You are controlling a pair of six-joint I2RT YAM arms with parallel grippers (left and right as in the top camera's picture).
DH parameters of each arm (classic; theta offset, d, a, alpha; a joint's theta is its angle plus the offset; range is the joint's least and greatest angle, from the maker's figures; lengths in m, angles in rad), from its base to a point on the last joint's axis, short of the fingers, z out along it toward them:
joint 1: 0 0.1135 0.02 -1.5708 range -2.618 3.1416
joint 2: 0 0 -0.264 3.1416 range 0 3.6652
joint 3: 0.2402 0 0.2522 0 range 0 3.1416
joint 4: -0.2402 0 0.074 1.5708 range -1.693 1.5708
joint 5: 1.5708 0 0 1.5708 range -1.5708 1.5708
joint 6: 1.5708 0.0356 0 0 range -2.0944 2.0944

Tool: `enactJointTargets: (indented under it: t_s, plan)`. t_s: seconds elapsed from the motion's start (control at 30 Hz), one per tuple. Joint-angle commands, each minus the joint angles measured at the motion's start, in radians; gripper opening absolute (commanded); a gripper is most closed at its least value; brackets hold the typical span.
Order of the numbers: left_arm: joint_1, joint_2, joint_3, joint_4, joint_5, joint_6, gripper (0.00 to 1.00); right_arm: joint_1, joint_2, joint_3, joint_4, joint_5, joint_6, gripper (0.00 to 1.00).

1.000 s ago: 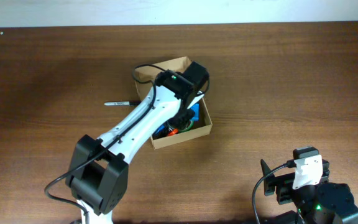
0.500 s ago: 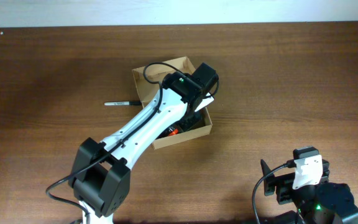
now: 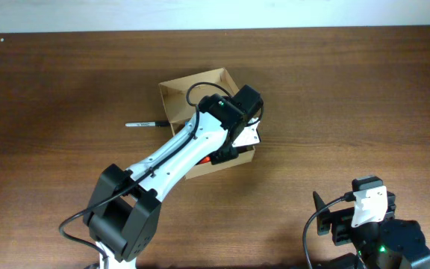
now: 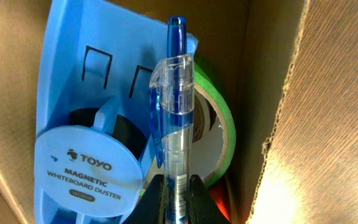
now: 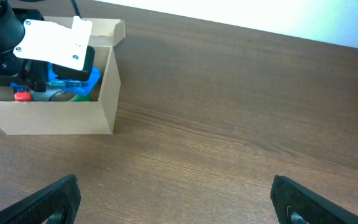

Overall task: Pack container
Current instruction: 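Open the left gripper and withdraw it from the box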

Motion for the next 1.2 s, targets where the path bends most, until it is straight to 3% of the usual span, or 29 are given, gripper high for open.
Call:
enactJointTargets:
  t_s: [0.0,0.2,0.47,0.6,0.7,0.87,1.17]
  plan:
    - [0.008,0.011,-0.014,0.003,0.004,0.082,0.13,-0.006,-0.005,0.0,0.002,0.013,0.008,0.99]
    - [0.013,0.011,-0.014,0.003,0.004,0.081,0.44,-0.006,-0.005,0.0,0.002,0.013,0.008,0.99]
    - [0.027,-0.04,-0.013,0.01,0.004,0.035,0.52,-0.006,-0.005,0.0,0.002,0.013,0.008,0.99]
    - [0.068,-0.136,-0.013,0.01,0.005,-0.062,0.65,-0.006,-0.005,0.0,0.002,0.013,0.008,0.99]
    - [0.095,-0.202,-0.012,0.008,0.005,-0.148,0.75,-0.006,-0.005,0.0,0.002,0.013,0.008,0.99]
    - [0.13,-0.271,-0.012,0.006,0.004,-0.317,0.76,-0.006,-0.005,0.0,0.002,0.013,0.008,0.99]
    - [0.356,-0.324,-0.012,-0.062,0.002,-0.852,0.84,-0.006,-0.005,0.0,0.002,0.013,0.008,0.99]
